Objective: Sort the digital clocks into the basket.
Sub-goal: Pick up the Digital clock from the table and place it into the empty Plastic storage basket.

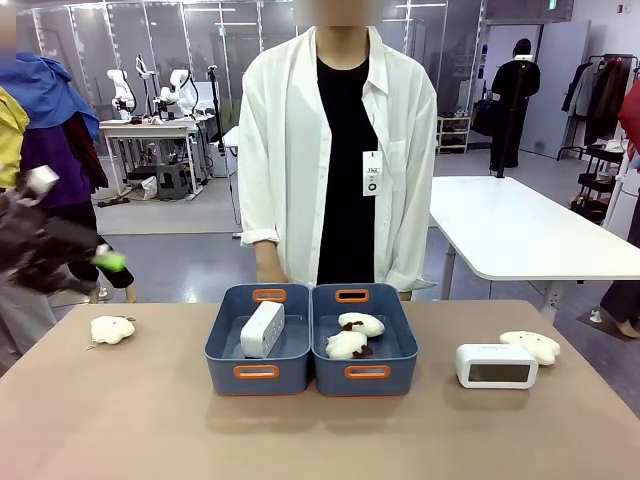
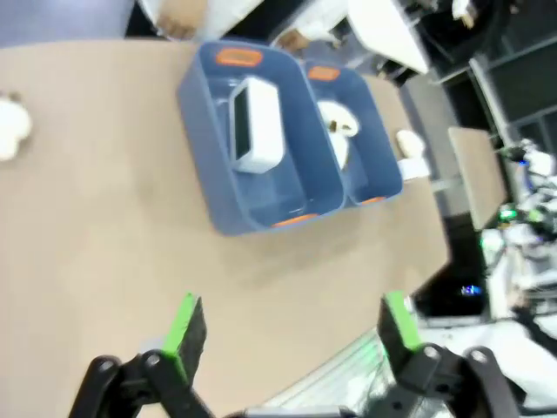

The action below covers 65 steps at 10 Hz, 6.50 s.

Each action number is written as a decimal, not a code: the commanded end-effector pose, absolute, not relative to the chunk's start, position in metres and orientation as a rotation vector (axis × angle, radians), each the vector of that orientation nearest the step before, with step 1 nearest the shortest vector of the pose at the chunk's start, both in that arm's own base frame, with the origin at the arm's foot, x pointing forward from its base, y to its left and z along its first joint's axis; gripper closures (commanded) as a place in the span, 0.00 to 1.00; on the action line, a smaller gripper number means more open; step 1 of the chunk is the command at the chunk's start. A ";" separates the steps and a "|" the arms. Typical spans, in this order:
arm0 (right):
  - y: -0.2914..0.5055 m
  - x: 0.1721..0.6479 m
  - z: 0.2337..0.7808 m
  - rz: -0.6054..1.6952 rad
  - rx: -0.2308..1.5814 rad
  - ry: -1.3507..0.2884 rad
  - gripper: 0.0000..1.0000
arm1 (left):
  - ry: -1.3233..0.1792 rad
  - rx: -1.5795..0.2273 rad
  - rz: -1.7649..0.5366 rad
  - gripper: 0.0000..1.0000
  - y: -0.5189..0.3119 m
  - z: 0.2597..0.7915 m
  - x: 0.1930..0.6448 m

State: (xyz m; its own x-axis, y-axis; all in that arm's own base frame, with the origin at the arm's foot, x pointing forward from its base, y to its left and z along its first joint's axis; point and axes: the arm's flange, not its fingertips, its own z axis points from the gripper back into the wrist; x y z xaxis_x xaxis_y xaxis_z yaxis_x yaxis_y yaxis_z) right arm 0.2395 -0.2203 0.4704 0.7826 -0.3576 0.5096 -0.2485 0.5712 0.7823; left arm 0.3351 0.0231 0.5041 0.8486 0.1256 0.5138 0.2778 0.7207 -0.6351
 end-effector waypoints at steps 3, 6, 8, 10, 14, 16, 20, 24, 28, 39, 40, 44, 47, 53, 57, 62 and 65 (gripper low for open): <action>-0.220 0.238 0.471 -0.056 0.990 -0.716 0.00 | -0.667 -0.929 0.113 0.00 0.118 0.469 0.280; -0.220 0.238 0.471 -0.056 0.990 -0.716 0.00 | -0.768 -1.082 0.222 0.00 0.154 0.426 0.277; -0.220 0.238 0.471 -0.056 0.990 -0.716 0.00 | -0.748 -1.156 0.286 0.00 0.167 0.387 0.290; -0.220 0.238 0.471 -0.056 0.990 -0.716 0.00 | -0.783 -1.201 0.261 0.00 0.157 0.376 0.319; -0.220 0.238 0.471 -0.056 0.990 -0.716 0.00 | -0.765 -1.141 0.309 0.00 0.189 0.406 0.306; -0.220 0.238 0.471 -0.056 0.990 -0.716 0.00 | -0.765 -1.141 0.309 0.00 0.189 0.406 0.306; -0.210 0.269 0.511 0.295 0.823 -0.541 0.00 | -0.765 -1.141 0.309 0.00 0.189 0.406 0.306; -0.206 0.298 0.522 0.279 0.785 -0.541 0.00 | -0.765 -1.141 0.309 0.00 0.189 0.406 0.306; -0.283 0.196 0.530 0.156 0.774 -0.746 0.00 | -0.765 -1.141 0.309 0.00 0.189 0.406 0.306; -0.218 0.289 0.543 0.554 0.560 -0.556 0.00 | -0.765 -1.141 0.309 0.00 0.189 0.406 0.306; -0.198 0.322 0.542 0.699 0.527 -0.510 0.00 | -0.765 -1.141 0.309 0.00 0.189 0.406 0.306; -0.112 0.409 0.515 0.992 0.344 -0.379 0.00 | -0.765 -1.141 0.309 0.00 0.189 0.406 0.306; -0.075 0.432 0.493 1.015 0.334 -0.322 0.00 | -0.765 -1.141 0.309 0.00 0.189 0.406 0.306; -0.046 0.457 0.473 1.378 0.316 -0.319 0.00 | -0.765 -1.141 0.309 0.00 0.189 0.406 0.306; 0.006 0.495 0.429 1.537 0.209 -0.227 0.00 | -0.765 -1.141 0.309 0.00 0.189 0.406 0.306; 0.034 0.511 0.362 1.558 0.191 -0.097 0.00 | -0.765 -1.141 0.309 0.00 0.189 0.406 0.306; 0.037 0.508 0.326 1.597 0.155 -0.058 0.00 | -0.765 -1.141 0.309 0.00 0.189 0.406 0.306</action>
State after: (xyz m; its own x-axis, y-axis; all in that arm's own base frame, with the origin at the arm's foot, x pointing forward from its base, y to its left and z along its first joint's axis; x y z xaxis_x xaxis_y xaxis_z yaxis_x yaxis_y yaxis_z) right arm 0.5101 0.0361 0.3322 -0.0499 0.9835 0.1740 -0.9957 -0.0627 0.0687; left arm 0.3086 0.1884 0.4015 0.7072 0.5826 0.4005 0.1552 0.4247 -0.8919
